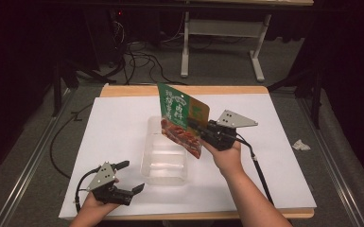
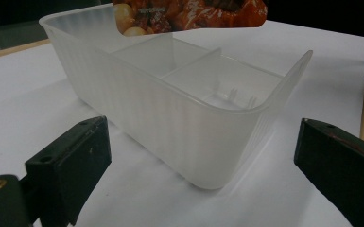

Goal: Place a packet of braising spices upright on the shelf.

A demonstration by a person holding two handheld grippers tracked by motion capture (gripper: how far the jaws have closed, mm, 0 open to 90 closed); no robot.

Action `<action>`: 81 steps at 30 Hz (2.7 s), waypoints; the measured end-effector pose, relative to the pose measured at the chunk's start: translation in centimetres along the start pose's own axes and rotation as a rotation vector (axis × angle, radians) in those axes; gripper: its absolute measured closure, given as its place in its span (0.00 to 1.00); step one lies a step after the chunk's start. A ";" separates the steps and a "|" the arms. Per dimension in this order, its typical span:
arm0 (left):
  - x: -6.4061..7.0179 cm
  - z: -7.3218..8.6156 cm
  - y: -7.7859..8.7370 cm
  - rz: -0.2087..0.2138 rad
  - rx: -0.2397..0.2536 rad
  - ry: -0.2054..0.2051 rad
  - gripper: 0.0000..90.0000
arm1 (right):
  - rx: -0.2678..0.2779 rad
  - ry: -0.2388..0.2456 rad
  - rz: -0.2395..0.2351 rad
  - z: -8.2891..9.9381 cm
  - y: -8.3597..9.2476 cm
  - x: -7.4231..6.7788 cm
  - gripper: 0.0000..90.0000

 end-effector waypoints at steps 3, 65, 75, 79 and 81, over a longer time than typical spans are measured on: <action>0.0 0.0 0.0 0.001 -0.002 -0.003 0.06 | 0.003 0.001 -0.013 -0.1 -0.6 -0.2 1.00; -0.1 0.2 -0.2 0.018 -0.017 -0.005 0.06 | -0.040 0.053 -0.007 1.8 -5.1 0.8 1.00; 0.0 0.2 -0.2 0.021 -0.016 -0.003 0.06 | -0.024 0.028 0.002 3.1 -5.3 0.0 1.00; 0.0 0.2 -0.2 0.020 -0.015 -0.005 0.06 | -0.007 0.019 0.015 3.3 -5.2 0.0 1.00; 0.0 0.2 -0.2 0.019 -0.014 -0.005 0.06 | -0.006 0.010 0.020 3.3 -5.3 0.0 1.00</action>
Point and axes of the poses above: each handheld gripper's, and its own axes: y roughly backward along the jaws, z roughly out of its underside, x roughly to its right, the point moved 5 cm from there along -y, roughly forward along the jaws, and after that the axes turned 3 degrees about x, right-handed, at the moved point
